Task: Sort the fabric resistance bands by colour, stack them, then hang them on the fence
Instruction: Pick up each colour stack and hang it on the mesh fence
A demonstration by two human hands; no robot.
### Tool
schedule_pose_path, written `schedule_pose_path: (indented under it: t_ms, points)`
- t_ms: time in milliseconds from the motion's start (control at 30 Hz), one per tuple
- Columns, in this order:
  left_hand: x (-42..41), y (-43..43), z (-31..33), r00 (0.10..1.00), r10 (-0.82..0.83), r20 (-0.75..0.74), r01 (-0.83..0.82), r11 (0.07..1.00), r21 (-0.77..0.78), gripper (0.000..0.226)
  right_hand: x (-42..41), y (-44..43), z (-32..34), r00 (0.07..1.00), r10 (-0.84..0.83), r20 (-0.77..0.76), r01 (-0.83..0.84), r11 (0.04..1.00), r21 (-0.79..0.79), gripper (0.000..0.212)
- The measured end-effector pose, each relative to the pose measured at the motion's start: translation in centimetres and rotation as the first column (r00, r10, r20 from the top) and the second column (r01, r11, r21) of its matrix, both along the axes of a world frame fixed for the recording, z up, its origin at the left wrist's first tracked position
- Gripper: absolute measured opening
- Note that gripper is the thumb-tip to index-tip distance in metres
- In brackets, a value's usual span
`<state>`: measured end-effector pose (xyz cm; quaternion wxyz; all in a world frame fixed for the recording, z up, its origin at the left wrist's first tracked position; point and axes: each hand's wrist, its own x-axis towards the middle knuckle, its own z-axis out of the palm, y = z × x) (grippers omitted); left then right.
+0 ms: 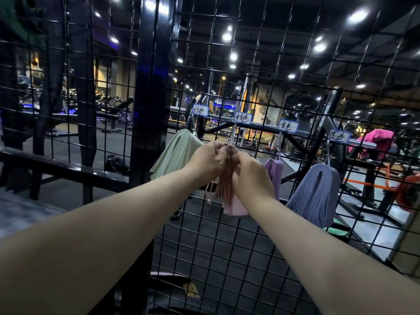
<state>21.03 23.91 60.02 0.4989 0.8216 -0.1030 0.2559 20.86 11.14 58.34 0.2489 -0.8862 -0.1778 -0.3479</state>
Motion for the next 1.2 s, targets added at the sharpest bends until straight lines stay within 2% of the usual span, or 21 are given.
schedule_pose_path:
  t_ms: [133,267,433,700,1033,1200]
  points:
    - [-0.1,-0.1,-0.1,1.0,-0.024,-0.006,0.024,1.0,-0.003,0.014,0.2,-0.2,0.9,1.0,-0.024,0.006,0.024,0.999,-0.042,0.017]
    - [-0.2,-0.3,-0.2,0.997,0.064,0.037,-0.069,0.987,0.146,0.03,0.4,-0.4,1.7,0.998,-0.051,0.047,0.055,0.994,-0.095,0.016]
    - [-0.3,-0.6,0.3,0.988,0.135,0.072,-0.146,0.972,0.183,0.036,0.8,-0.3,2.1,0.99,-0.054,0.129,0.075,0.984,-0.164,0.01]
    - [-0.4,-0.7,-0.2,0.971,0.219,0.095,-0.237,0.935,0.263,0.032,0.6,0.0,3.1,0.987,-0.027,0.16,0.064,0.971,-0.229,0.023]
    - [-0.2,-0.8,-0.2,0.96,0.234,0.156,-0.27,0.92,0.285,0.022,0.6,0.1,4.0,0.986,0.014,0.164,0.035,0.955,-0.295,0.022]
    - [0.0,-0.6,-0.3,0.947,0.297,0.124,-0.321,0.903,0.286,0.023,0.8,0.1,4.1,0.983,0.05,0.177,0.011,0.945,-0.328,0.02]
